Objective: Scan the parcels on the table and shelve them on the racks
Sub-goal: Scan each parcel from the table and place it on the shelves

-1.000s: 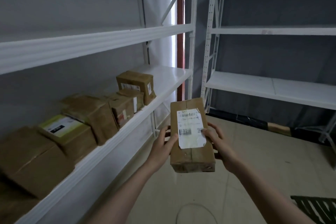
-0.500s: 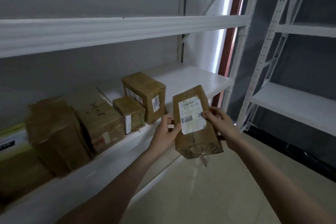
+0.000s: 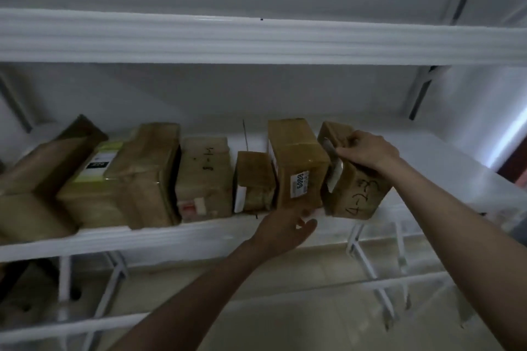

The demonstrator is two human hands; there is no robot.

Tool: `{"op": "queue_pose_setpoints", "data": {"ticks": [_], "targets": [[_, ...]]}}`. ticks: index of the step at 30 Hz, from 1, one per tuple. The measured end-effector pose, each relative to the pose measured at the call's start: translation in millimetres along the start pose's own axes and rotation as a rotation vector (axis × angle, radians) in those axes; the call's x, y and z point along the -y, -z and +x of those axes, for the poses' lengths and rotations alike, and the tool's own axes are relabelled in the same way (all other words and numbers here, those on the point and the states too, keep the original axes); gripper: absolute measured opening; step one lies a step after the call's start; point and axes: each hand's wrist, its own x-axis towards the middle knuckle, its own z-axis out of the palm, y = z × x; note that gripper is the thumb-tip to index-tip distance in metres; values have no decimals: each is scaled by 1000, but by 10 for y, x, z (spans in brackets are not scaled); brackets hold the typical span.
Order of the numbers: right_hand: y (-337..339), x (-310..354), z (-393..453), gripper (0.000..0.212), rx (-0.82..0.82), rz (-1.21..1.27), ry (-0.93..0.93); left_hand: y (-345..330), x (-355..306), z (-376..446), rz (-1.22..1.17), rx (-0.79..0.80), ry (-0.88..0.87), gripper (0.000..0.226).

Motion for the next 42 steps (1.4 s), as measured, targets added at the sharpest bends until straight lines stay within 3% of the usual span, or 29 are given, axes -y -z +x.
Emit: {"op": "queue_pose_setpoints", "data": {"ticks": [6, 11, 15, 18, 20, 23, 26, 28, 31, 36, 39, 42], "targets": [[-315, 68, 202, 72, 0, -17, 51, -32, 78, -50, 308, -124, -25, 32], [-285, -145, 120, 65, 70, 255, 121, -180, 41, 7, 476, -153, -132, 37], [-357, -259, 50, 57, 133, 491, 108, -249, 12, -20, 491, -80, -86, 34], [-411, -214, 43, 55, 103, 483, 131, -257, 47, -73, 544, -8, -52, 36], [-447, -172, 31, 52, 13, 447, 128, -228, 108, -151, 545, 19, -27, 35], [-498, -139, -162, 43, -368, 376, 143, -129, 294, -411, 574, 52, 34, 34], [-648, -6, -704, 37, -760, 328, 376, 27, 665, -932, 594, 94, 189, 36], [-957, 133, -1236, 32, -796, 343, 521, 124, 999, -1475, 600, 133, 350, 39], [-1723, 395, -1943, 31, -449, 214, 654, 318, 1461, -2513, 601, 235, 595, 62], [-2695, 1143, -2906, 62, 584, -23, 789, 780, 1878, -4310, 472, 293, 982, 48], [-3030, 1853, -3577, 74, 889, -166, 771, 1190, 1964, -5404, 426, 267, 1130, 38], [-3397, 2708, -4189, 56, 1082, -117, 863, 1671, 2013, -6284, 437, 242, 1225, 38]]}}
